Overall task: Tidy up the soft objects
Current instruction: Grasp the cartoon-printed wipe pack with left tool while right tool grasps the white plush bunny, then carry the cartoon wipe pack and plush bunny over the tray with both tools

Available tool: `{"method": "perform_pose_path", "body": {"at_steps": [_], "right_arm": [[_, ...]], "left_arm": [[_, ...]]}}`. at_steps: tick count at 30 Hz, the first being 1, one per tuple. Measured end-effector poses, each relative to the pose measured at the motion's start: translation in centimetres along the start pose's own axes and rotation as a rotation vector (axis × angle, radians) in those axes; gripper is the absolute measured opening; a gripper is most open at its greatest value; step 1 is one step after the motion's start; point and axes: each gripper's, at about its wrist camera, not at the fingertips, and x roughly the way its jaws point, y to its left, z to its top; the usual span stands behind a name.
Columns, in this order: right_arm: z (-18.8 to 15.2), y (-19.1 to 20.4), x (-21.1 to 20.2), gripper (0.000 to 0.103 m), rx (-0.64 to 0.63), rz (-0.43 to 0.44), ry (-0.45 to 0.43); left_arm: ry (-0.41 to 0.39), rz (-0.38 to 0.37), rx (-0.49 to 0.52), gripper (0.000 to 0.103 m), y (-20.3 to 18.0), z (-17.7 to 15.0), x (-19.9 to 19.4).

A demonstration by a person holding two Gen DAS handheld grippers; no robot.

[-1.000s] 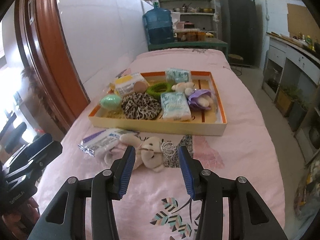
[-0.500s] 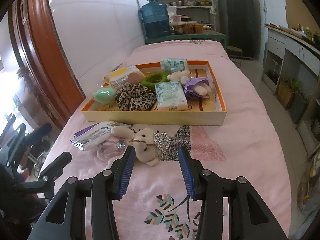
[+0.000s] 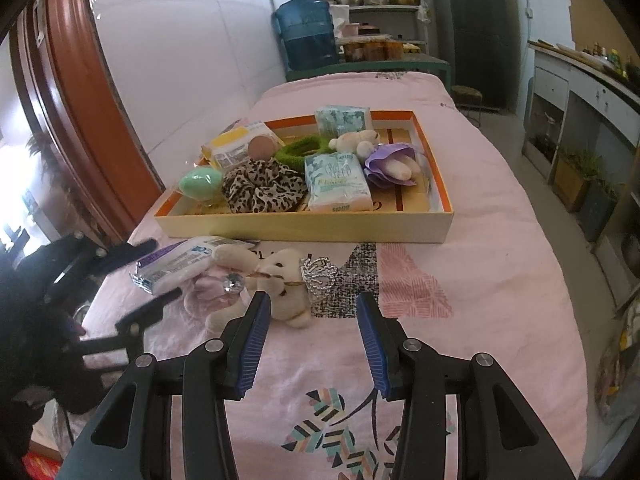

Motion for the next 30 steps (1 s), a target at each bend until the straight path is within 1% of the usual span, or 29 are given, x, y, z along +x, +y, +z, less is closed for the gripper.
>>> {"method": "perform_pose_path", "body": {"at_steps": [1, 2, 6, 8, 10, 12, 14, 15, 18, 20, 21, 22, 23, 25, 27, 30], "right_arm": [[0.0, 0.0, 0.1, 0.046, -0.001, 0.001, 0.002], [0.0, 0.0, 0.2, 0.046, -0.002, 0.003, 0.003], [-0.1, 0.3, 0.8, 0.046, -0.005, 0.019, 0.016], [-0.1, 0.5, 1.0, 0.046, -0.006, 0.030, 0.021], [-0.2, 0.6, 1.1, 0.046, -0.010, 0.037, 0.022], [-0.2, 0.7, 1.0, 0.046, -0.014, 0.037, 0.019], [-0.1, 0.7, 1.2, 0.046, -0.012, 0.041, 0.016], [0.0, 0.7, 1.3, 0.046, -0.008, 0.043, 0.016], [0.3, 0.7, 2.0, 0.046, 0.002, 0.051, 0.020], [0.6, 0.8, 2.6, 0.046, 0.007, 0.058, 0.028], [0.8, 0.8, 3.0, 0.046, 0.010, 0.058, 0.029], [0.9, 0.8, 3.2, 0.047, 0.011, 0.057, 0.030], [1.2, 0.8, 3.6, 0.055, 0.013, 0.057, 0.034], [1.5, 0.6, 4.3, 0.068, 0.018, 0.063, 0.047], [1.8, 0.4, 5.0, 0.068, 0.032, 0.072, 0.069], [1.9, -0.2, 5.5, 0.068, 0.074, 0.090, 0.076]], "left_arm": [[0.007, -0.006, -0.001, 0.029, -0.1, -0.2, 0.2], [0.010, -0.012, -0.001, 0.024, 0.0, -0.3, 0.4], [-0.004, -0.029, -0.017, 0.017, -0.1, -0.8, 0.1], [-0.012, -0.035, -0.053, 0.016, 0.3, -0.9, -0.2], [-0.027, -0.059, -0.114, 0.014, 1.1, -0.9, -0.8], [-0.052, -0.090, -0.218, 0.013, 2.6, -1.0, -1.9], [-0.073, -0.101, -0.321, 0.013, 4.0, -1.1, -3.0], [-0.081, -0.101, -0.354, 0.013, 4.4, -1.0, -3.4], [-0.125, -0.075, -0.503, 0.013, 6.0, -0.7, -5.6], [-0.160, -0.059, -0.574, 0.013, 6.4, -0.3, -6.8], [-0.171, -0.054, -0.592, 0.013, 6.5, 0.0, -7.0], [-0.186, -0.042, -0.614, 0.013, 6.5, 0.3, -7.4], [-0.196, -0.033, -0.624, 0.013, 6.4, 0.4, -7.6], [-0.224, -0.028, -0.649, 0.013, 6.2, 0.6, -8.1], [-0.237, -0.040, -0.672, 0.013, 6.1, 0.8, -8.3], [-0.241, -0.052, -0.689, 0.013, 6.2, 0.7, -8.4]]}}
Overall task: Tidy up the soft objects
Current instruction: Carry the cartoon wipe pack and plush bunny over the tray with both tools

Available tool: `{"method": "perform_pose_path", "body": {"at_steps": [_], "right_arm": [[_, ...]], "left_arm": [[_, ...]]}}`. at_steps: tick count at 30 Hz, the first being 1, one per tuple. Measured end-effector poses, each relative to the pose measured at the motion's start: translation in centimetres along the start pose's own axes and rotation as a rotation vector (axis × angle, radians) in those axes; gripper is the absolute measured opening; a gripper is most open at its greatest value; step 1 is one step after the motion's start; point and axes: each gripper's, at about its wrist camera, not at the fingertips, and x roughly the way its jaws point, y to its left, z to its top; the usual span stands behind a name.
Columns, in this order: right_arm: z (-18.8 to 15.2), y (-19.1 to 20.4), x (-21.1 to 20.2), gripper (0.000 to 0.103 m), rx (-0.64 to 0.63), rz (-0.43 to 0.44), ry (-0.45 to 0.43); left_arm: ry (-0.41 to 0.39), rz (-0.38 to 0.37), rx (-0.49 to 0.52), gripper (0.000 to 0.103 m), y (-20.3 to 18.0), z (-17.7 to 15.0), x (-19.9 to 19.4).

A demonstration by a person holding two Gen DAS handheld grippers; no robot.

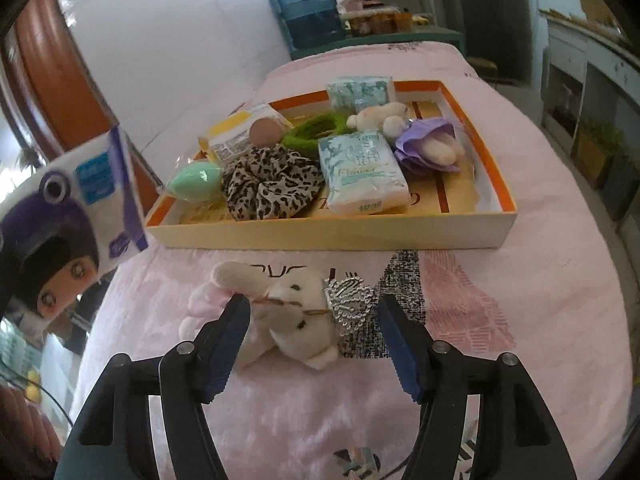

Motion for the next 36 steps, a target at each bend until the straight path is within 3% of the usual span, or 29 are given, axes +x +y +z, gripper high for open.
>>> {"method": "perform_pose_path", "body": {"at_steps": [6, 7, 8, 11, 29, 36], "right_arm": [[0.0, -1.0, 0.8, 0.068, 0.057, 0.048, 0.021], [0.0, -1.0, 0.9, 0.062, 0.062, 0.060, 0.026], [-0.1, -1.0, 0.9, 0.046, 0.065, 0.067, 0.026], [-0.1, -0.7, 0.7, 0.042, 0.060, 0.069, 0.020], [0.4, -0.4, -3.4, 0.040, 0.047, 0.078, -0.086], [1.4, 0.4, -5.9, 0.040, -0.014, 0.008, -0.168]], "left_arm": [[0.008, 0.001, -0.016, 0.013, 0.4, -0.2, 0.0], [0.009, 0.001, -0.020, 0.013, 0.5, -0.2, 0.0], [0.009, -0.001, -0.025, 0.013, 0.5, -0.3, 0.0], [0.013, -0.007, -0.038, 0.013, 0.5, -0.3, 0.1], [0.024, 0.017, -0.080, 0.013, 0.5, -0.3, 0.7], [0.018, 0.060, -0.146, 0.013, 1.1, 0.8, 1.1]]}}
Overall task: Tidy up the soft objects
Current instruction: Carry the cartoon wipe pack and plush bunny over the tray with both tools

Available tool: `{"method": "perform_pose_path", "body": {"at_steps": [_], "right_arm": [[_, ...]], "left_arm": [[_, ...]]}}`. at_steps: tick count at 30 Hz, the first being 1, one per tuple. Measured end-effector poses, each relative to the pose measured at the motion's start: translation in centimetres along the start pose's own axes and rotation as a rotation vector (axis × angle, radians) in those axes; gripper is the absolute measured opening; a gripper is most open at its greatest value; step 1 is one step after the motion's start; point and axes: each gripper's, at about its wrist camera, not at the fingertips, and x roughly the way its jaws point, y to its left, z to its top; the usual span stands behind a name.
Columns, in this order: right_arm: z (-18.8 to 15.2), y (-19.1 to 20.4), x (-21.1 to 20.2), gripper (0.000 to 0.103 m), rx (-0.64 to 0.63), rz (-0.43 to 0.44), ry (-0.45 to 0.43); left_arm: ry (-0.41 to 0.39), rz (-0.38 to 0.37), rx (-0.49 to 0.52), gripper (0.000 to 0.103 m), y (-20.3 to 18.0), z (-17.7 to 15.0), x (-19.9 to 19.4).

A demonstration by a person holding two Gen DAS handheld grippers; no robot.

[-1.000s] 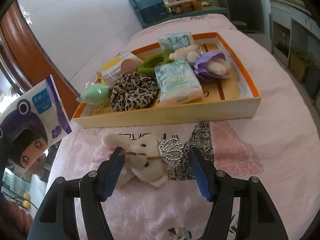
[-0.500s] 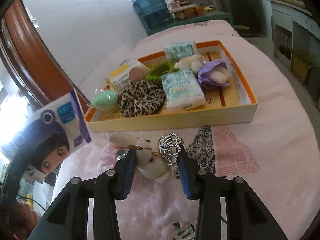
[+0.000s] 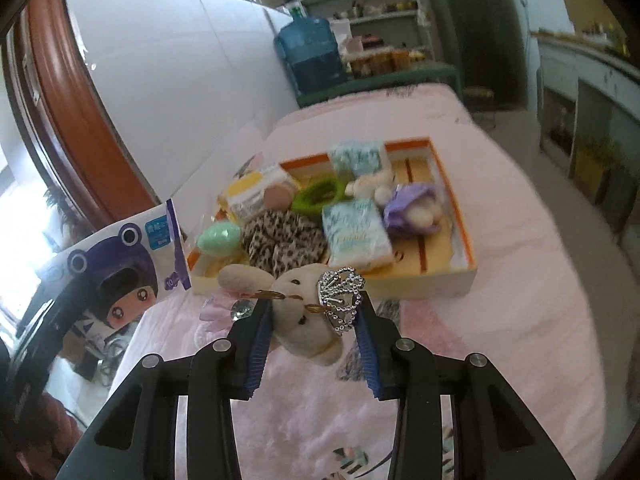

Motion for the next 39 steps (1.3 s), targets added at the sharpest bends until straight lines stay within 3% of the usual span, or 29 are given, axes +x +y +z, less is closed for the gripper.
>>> {"method": "perform_pose_path", "body": {"at_steps": [10, 20, 32, 39], "right_arm": [[3.0, 0.7, -2.0, 0.040, -0.064, -0.046, -0.099], [5.1, 1.0, -2.1, 0.040, -0.088, -0.051, -0.138], [8.6, 0.4, -1.6, 0.040, -0.071, -0.054, -0.204], [11.2, 0.2, -0.1, 0.040, -0.026, -0.043, -0.249]], "left_arm": [[-0.026, 0.016, -0.090, 0.013, 0.9, 3.4, 1.8], [-0.048, 0.047, -0.135, 0.013, 1.4, 6.9, 4.3], [-0.062, 0.132, -0.106, 0.013, 1.8, 9.5, 7.6], [-0.067, 0.151, -0.140, 0.013, 2.4, 10.7, 10.4]]}}
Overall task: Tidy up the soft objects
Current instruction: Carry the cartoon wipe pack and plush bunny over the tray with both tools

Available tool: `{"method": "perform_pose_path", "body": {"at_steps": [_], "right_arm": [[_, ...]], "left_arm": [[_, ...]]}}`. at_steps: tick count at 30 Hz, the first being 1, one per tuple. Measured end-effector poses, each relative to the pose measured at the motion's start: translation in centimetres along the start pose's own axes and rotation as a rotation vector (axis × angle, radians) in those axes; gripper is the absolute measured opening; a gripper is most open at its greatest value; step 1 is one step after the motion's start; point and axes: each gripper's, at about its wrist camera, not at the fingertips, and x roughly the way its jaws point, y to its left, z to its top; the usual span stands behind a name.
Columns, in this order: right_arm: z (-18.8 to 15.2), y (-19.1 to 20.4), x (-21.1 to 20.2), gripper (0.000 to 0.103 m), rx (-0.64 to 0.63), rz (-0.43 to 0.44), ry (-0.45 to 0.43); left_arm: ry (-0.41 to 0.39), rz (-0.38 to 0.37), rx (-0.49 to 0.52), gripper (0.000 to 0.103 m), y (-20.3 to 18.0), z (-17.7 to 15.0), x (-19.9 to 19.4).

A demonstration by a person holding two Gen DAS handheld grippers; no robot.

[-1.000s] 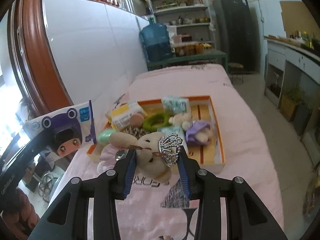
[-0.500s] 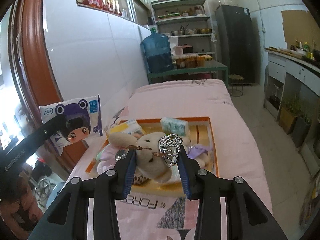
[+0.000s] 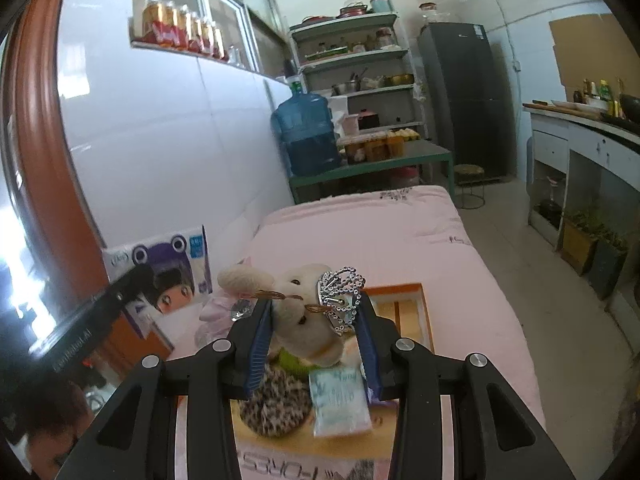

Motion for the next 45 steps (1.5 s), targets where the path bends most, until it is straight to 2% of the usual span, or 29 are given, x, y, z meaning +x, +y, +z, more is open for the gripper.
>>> {"method": "perform_pose_path", "body": {"at_steps": [10, 14, 18, 30, 45], "right_arm": [[1.0, -1.0, 3.3, 0.041, 0.090, -0.005, -0.040], [0.2, -1.1, 4.4, 0.041, 0.068, -0.012, -0.045], [-0.6, -1.5, 5.6, 0.041, 0.068, 0.009, -0.024], [-2.3, -2.6, 7.9, 0.041, 0.061, -0.011, 0.038], [-2.5, -2.8, 9.0, 0.041, 0.055, -0.014, 0.069]], "left_arm": [[0.012, 0.019, -0.004, 0.013, -0.8, -0.2, 3.9], [0.037, 0.028, 0.008, 0.013, -0.7, -1.1, 5.1], [0.058, 0.036, 0.014, 0.013, -0.5, -1.7, 5.9], [0.133, 0.028, 0.000, 0.013, 1.0, -3.6, 7.8], [0.167, 0.036, -0.002, 0.013, 1.6, -4.6, 8.7]]}}
